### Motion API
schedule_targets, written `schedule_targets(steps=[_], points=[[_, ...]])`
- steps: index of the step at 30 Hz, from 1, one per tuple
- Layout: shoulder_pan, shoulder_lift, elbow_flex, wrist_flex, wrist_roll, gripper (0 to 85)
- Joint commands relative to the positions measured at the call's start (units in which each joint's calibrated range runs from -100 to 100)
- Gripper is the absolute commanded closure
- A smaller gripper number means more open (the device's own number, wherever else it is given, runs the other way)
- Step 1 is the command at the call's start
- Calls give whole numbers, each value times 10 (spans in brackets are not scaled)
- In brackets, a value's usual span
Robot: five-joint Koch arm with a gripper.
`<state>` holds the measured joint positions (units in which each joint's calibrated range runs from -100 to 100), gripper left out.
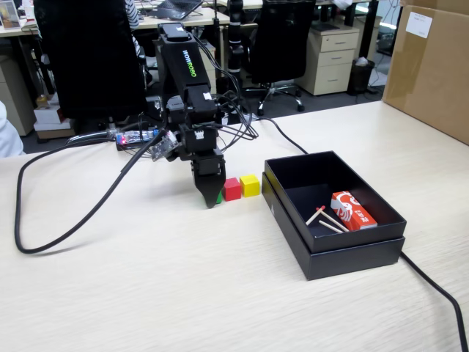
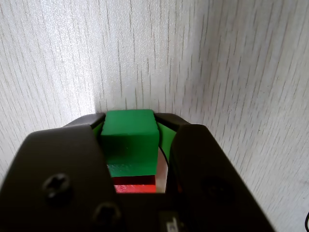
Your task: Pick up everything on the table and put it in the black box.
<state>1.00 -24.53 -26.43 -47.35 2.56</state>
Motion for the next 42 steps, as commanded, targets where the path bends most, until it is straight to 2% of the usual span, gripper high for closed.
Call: schedule_targets(steps=[1,7,13,15,19,22,28,29,39,40,41,42], points=[[-5,-35,8,10,-4,846],[3,-191,97,-75,-4,846],[69,-269,259,-105,-2,846],[116,-206,364,-105,-3,846],[137,-51,494,-116,-5,846],[156,131,638,-129,-4,846],[168,252,663,-129,8,846],[170,328,666,-129,17,846],[168,442,659,-129,18,845],[168,444,657,-129,18,809],[168,446,650,-135,23,666],[168,446,650,-139,24,618]])
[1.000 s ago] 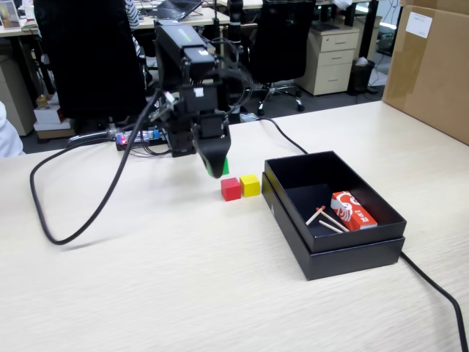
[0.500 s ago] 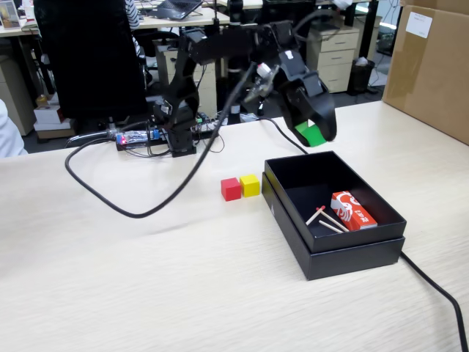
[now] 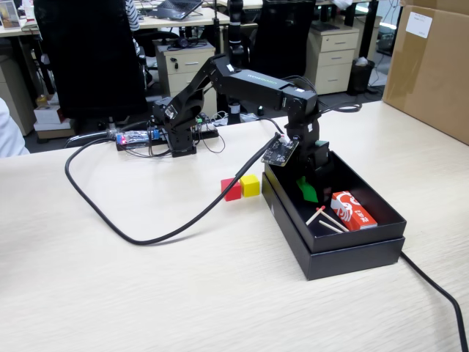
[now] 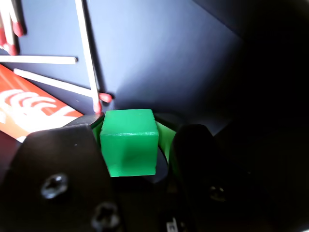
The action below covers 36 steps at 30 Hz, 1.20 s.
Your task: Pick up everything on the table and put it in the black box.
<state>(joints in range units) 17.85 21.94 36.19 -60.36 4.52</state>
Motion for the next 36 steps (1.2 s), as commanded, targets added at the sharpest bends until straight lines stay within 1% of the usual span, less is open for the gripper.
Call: schedule_targets(steps=[1,2,3,4,7,8,13,15,16,17,21,23,27,36], points=[[0,-20,22,-9,5,575],[-1,-30,18,-10,5,543],[-4,-60,3,-10,5,463],[-9,-109,-21,-10,6,436],[-19,-245,-69,-10,12,438],[-24,-329,-89,-10,12,438],[-42,-514,-128,-10,9,439],[-47,-579,-166,-10,2,438],[-54,-643,-227,-10,-3,408],[-56,-667,-254,-10,-4,391],[-67,-755,-385,-9,-3,376],[-76,-788,-476,-8,-2,366],[-91,-783,-562,0,3,364],[-110,-664,-560,0,10,362]])
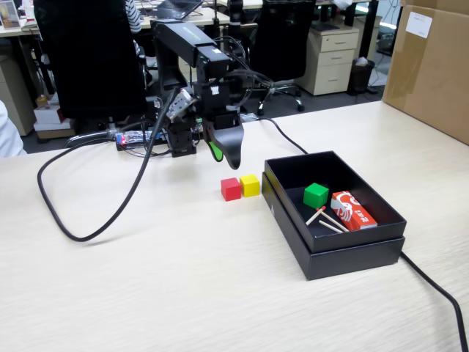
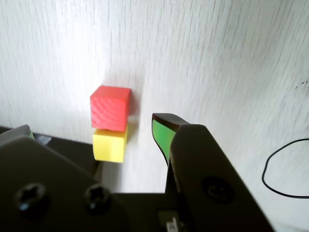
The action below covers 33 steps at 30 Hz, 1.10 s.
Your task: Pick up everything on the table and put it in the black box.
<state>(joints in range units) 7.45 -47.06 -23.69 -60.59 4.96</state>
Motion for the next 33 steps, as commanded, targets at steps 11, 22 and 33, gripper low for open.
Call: schedule_targets(steps=[11,22,33], points=[[-5,216,111,4,17,370],[-3,281,108,4,17,423],[-5,288,102,9,25,735]])
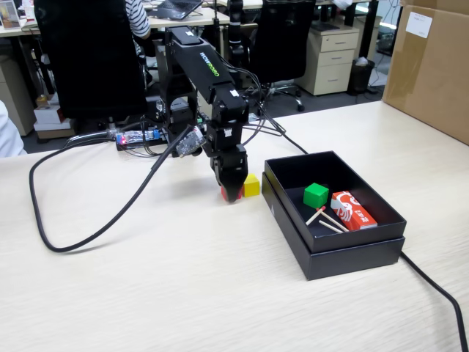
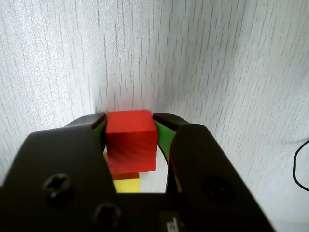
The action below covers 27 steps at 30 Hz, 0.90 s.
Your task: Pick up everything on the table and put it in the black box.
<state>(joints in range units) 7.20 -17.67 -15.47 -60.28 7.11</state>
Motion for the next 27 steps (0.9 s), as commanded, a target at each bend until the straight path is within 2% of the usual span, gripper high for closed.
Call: schedule_targets(steps=[1,3,10,16,22,27], points=[[-4,-7,21,11,4,779],[-6,-11,23,18,3,843],[-16,-115,76,10,-5,845],[8,-192,285,-16,-7,845],[46,-33,493,-16,-13,846],[58,98,578,-16,-13,846]])
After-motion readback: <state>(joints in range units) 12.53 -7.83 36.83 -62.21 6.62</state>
